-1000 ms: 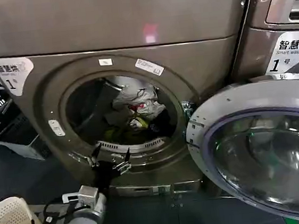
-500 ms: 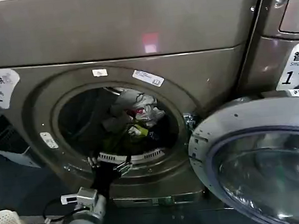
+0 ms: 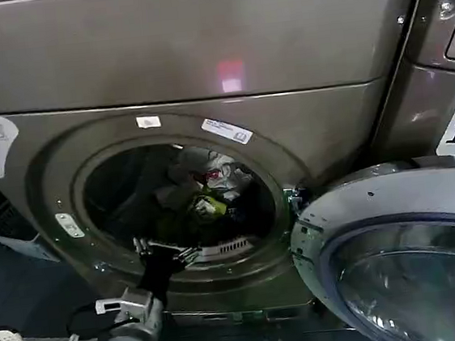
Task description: Grasp the clothes from the dryer.
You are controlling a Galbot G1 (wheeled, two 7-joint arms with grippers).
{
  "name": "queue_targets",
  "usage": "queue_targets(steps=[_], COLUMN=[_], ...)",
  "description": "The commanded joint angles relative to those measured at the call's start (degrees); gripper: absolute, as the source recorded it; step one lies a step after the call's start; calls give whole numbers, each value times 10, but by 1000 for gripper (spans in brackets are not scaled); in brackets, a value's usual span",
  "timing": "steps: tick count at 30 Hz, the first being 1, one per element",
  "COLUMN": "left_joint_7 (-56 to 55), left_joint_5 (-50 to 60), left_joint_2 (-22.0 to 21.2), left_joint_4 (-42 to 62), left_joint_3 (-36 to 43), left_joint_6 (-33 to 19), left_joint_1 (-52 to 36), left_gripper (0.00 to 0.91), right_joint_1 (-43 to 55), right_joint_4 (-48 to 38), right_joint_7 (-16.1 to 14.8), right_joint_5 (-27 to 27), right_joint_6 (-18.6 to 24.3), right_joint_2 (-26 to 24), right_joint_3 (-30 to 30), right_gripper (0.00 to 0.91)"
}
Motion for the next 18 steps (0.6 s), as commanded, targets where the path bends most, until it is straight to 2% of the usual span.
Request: queue_targets(steps=[1,4,9,16,18], left_joint_7=[343,449,555,608,609], left_joint_5=[148,171,204,205,209], left_joint_2=[-19,-32,-63,-73,-71], left_joint_4=[116,161,240,317,338], left_joint_3=[6,-6,-22,-20,-17], left_joint_6=[-58,-85,-136,-179,-212], left_joint_1=[-230,-285,-357,-408,-418], left_gripper=[907,907,907,907,907], right_joint_1=[-14,-20,-26,-30,-30], right_joint_4=[5,7,16,17,17], right_joint_7=[0,-1,-3,-3,-3], right_joint_5=[1,2,3,3,3], right_joint_6=[0,1,1,3,4], right_joint_2=[0,1,5,6,6], right_joint_3=[7,11,13,13,13], right_gripper=[907,907,907,907,907])
